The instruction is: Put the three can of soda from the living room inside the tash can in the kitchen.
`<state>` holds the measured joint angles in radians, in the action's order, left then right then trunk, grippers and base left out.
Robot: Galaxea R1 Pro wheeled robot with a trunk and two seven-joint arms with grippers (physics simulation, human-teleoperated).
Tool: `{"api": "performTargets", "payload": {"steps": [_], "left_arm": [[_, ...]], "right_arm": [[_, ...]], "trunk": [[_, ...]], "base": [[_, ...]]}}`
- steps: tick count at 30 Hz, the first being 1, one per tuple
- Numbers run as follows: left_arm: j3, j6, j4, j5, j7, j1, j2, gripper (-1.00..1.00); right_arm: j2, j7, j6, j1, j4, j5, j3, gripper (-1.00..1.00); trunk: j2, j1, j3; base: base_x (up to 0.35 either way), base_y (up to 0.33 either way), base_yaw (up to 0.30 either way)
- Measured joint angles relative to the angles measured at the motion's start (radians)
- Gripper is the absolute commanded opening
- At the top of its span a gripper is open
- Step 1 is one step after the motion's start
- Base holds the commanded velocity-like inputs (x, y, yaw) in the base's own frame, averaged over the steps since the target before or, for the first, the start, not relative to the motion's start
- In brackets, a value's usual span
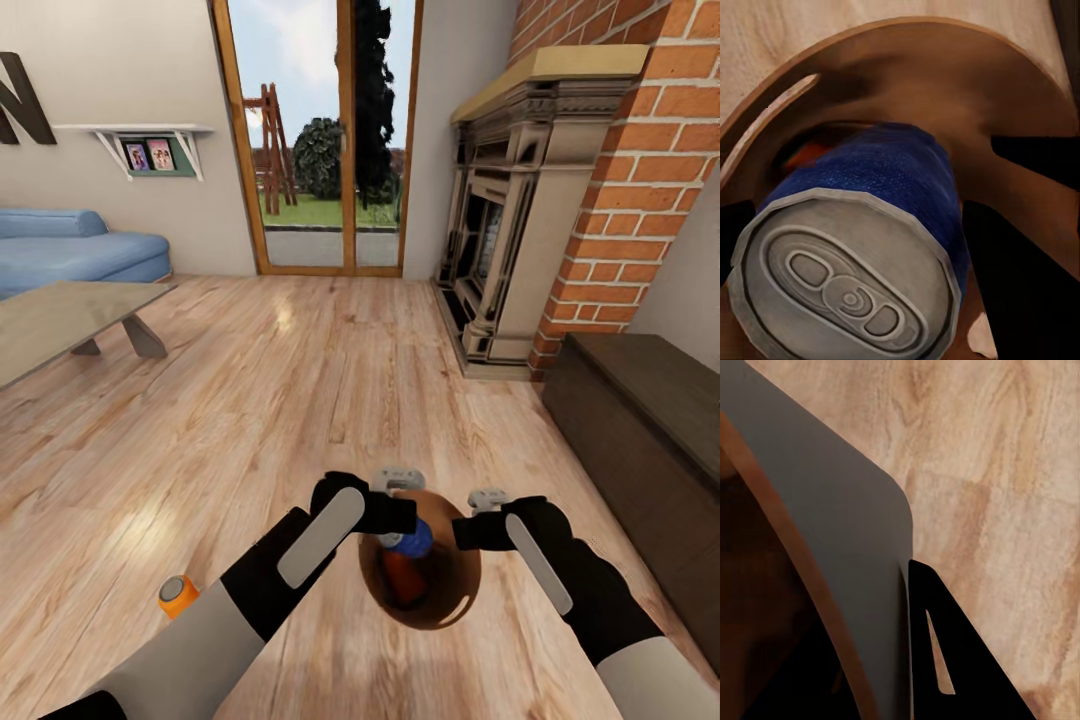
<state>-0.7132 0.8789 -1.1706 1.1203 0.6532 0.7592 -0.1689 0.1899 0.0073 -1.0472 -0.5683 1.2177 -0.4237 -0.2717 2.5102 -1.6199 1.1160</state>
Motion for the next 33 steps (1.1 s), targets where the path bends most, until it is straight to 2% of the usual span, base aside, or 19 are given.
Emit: {"api": "performTargets", "payload": {"steps": [3, 9, 13, 15, 17, 19, 20, 22, 23, 24, 25, 28, 30, 32, 33], "left_arm": [[-0.022, -0.003, 0.005, -0.004, -0.006, 0.0, 0.0, 1.0], [-0.029, -0.005, 0.009, -0.008, -0.015, 0.0, 0.002, 1.0], [-0.002, -0.024, -0.04, -0.015, -0.011, -0.011, 0.025, 1.0], [0.049, -0.059, -0.131, -0.018, -0.007, -0.045, 0.07, 1.0], [0.117, -0.082, -0.237, -0.019, -0.005, -0.096, 0.119, 1.0], [0.169, -0.09, -0.287, -0.018, -0.006, -0.13, 0.149, 1.0], [0.198, -0.092, -0.306, -0.019, -0.005, -0.148, 0.165, 1.0], [0.223, -0.096, -0.319, -0.019, -0.006, -0.166, 0.188, 1.0], [0.245, -0.098, -0.326, -0.021, -0.008, -0.182, 0.215, 1.0], [0.289, -0.1, -0.332, -0.024, -0.01, -0.216, 0.261, 1.0], [0.302, -0.103, -0.332, -0.02, -0.011, -0.227, 0.275, 1.0], [0.367, -0.105, -0.321, -0.021, -0.011, -0.269, 0.304, 1.0], [0.447, -0.106, -0.273, -0.021, -0.006, -0.291, 0.311, 1.0], [0.48, -0.124, -0.248, -0.02, -0.004, -0.299, 0.314, 1.0], [0.483, -0.133, -0.238, -0.019, -0.004, -0.301, 0.314, 1.0]], "right_arm": [[-0.002, -0.001, 0.0, 0.001, 0.0, 0.017, -0.003, -1.0], [-0.003, -0.001, 0.0, 0.0, 0.0, 0.015, -0.003, -1.0], [-0.002, -0.001, 0.0, 0.0, 0.0, 0.01, 0.002, -1.0], [-0.001, -0.001, 0.0, -0.001, 0.0, 0.021, 0.006, -1.0], [-0.001, -0.002, 0.0, -0.001, -0.001, 0.034, 0.008, -1.0], [-0.001, -0.002, 0.0, -0.001, -0.002, 0.027, 0.009, -1.0], [-0.001, -0.002, 0.0, -0.001, -0.004, 0.019, 0.01, -1.0], [0.0, -0.002, 0.0, -0.001, -0.005, 0.01, 0.01, -1.0], [0.001, -0.002, 0.0, -0.001, -0.006, 0.011, 0.011, -1.0], [0.002, -0.001, 0.0, -0.001, -0.006, 0.015, 0.012, -1.0], [0.002, -0.001, 0.0, -0.001, -0.006, 0.022, 0.012, -1.0], [0.0, -0.002, 0.0, -0.001, 0.0, 0.017, 0.011, -1.0], [-0.001, -0.001, 0.0, -0.002, 0.004, -0.005, 0.013, -1.0], [-0.001, -0.002, 0.0, -0.001, 0.005, 0.006, 0.01, -1.0], [-0.001, -0.002, 0.0, -0.002, 0.004, 0.017, 0.01, -1.0]], "trunk": [[0.0, 0.0, 0.0], [0.0, 0.0, 0.0], [0.0, 0.0, 0.0], [0.0, 0.0, 0.0], [0.0, 0.0, 0.0], [0.0, 0.0, 0.0], [0.0, 0.0, 0.0], [0.0, 0.0, 0.0], [0.0, 0.0, 0.0], [0.0, 0.0, 0.0], [0.0, 0.0, 0.0], [0.0, 0.0, 0.0], [0.0, 0.001, -0.004], [-0.001, 0.001, -0.012], [-0.001, 0.002, -0.015]], "base": [[0.0, 0.0, 0.0], [0.0, 0.0, 0.0], [0.0, 0.014, 0.0], [0.0, 0.179, 0.0], [0.0, 0.265, 0.0], [0.0, 0.303, 0.0], [0.0, 0.316, 0.0], [0.0, 0.323, 0.0], [0.0, 0.333, 0.0], [0.0, 0.334, 0.0], [0.0, 0.329, 0.0], [0.0, 0.197, 0.0], [0.0, 0.035, 0.0], [0.0, 0.01, 0.0], [0.0, 0.006, 0.0]]}}
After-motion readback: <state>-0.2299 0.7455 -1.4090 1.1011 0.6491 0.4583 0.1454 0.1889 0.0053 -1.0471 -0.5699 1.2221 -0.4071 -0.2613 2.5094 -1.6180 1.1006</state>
